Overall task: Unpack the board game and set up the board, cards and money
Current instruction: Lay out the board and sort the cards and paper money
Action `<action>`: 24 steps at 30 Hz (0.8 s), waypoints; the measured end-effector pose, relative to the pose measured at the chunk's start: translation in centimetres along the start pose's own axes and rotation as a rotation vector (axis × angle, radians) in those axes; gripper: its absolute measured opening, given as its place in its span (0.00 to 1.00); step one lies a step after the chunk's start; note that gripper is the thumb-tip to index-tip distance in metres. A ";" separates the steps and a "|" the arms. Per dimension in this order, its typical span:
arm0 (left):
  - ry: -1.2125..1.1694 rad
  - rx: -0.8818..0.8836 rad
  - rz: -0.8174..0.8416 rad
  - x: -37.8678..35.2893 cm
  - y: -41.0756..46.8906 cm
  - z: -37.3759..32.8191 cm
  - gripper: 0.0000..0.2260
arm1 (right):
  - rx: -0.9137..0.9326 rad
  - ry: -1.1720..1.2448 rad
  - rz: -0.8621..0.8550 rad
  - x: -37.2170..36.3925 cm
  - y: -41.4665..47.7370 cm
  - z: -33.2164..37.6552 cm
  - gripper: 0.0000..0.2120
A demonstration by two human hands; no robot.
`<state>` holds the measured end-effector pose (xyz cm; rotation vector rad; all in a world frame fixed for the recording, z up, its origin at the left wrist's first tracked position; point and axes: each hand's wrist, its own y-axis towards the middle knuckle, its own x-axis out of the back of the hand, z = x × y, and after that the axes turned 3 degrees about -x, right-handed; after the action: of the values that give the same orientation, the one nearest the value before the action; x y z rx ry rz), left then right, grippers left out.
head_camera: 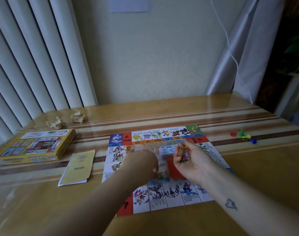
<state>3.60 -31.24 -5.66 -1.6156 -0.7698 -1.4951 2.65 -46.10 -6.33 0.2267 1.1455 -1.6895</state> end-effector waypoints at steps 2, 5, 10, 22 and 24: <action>0.073 -0.024 0.004 -0.1 0.1 0.0 0.11 | 0.002 0.000 -0.004 0.1 0.0 0.1 0.07; 0.132 -0.079 -0.001 -0.1 0.1 0.0 0.12 | 0.000 0.027 -0.007 0.1 0.0 0.2 0.07; 0.105 -0.224 0.021 0.1 0.6 0.5 0.15 | -0.016 0.055 0.002 0.3 0.1 0.3 0.10; 0.240 -0.397 0.045 0.4 1.0 1.3 0.14 | -0.028 0.041 0.025 0.1 -0.3 0.5 0.14; 0.304 -0.435 0.025 0.5 0.9 1.1 0.14 | -0.020 0.025 0.024 0.0 -0.2 0.6 0.14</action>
<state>4.95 -30.81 -5.33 -1.6341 -0.2634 -1.9276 2.67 -46.53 -5.89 0.2491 1.1731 -1.6573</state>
